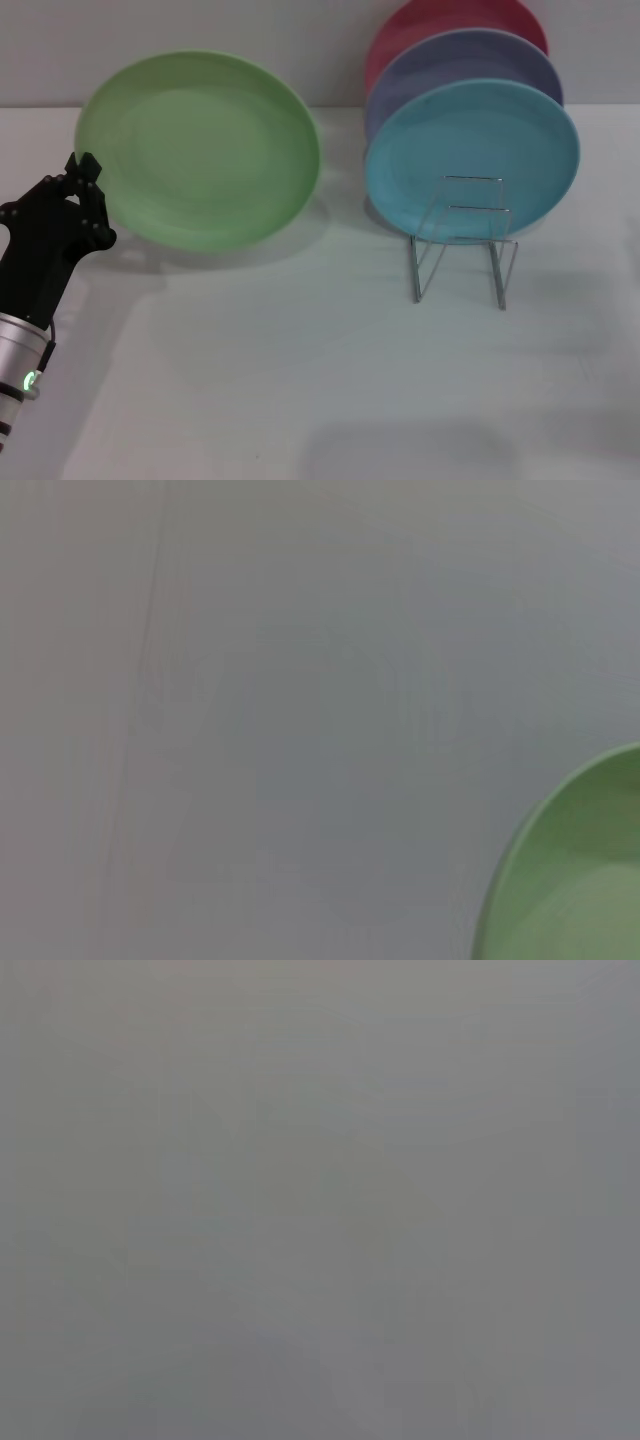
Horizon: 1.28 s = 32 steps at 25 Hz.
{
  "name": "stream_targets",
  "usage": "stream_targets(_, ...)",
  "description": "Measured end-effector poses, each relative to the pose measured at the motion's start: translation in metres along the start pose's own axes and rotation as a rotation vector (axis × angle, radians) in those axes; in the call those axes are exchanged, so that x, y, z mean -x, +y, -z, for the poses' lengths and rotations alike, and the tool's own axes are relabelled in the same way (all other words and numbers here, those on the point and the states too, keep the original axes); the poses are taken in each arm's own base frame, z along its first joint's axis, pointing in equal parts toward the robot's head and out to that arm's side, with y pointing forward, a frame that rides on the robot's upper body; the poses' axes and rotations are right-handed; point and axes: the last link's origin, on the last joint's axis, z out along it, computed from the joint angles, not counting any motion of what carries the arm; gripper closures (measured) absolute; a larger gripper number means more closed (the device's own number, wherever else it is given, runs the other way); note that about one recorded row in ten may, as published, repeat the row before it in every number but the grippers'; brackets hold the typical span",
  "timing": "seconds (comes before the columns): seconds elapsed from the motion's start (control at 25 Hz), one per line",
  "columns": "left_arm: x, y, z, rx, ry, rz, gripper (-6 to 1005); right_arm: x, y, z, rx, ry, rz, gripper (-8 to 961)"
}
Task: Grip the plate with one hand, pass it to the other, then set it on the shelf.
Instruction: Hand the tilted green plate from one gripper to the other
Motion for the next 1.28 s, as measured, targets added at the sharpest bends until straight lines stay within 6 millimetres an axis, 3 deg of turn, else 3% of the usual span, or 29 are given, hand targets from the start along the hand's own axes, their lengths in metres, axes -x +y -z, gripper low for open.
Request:
stream_targets(0.24, 0.003, 0.004, -0.003, 0.012, -0.019, -0.001, 964, -0.003, 0.017, 0.001, 0.081, 0.0, -0.034, 472)
stream_targets(0.92, 0.005, 0.007, -0.007, 0.023, -0.039, -0.008, 964, -0.007, 0.034, -0.003, 0.148, 0.0, -0.066, 472)
stream_targets(1.28, 0.007, 0.011, -0.006, 0.038, -0.047, -0.007, 964, -0.015, 0.056, 0.002, 0.17, 0.006, -0.053, 472)
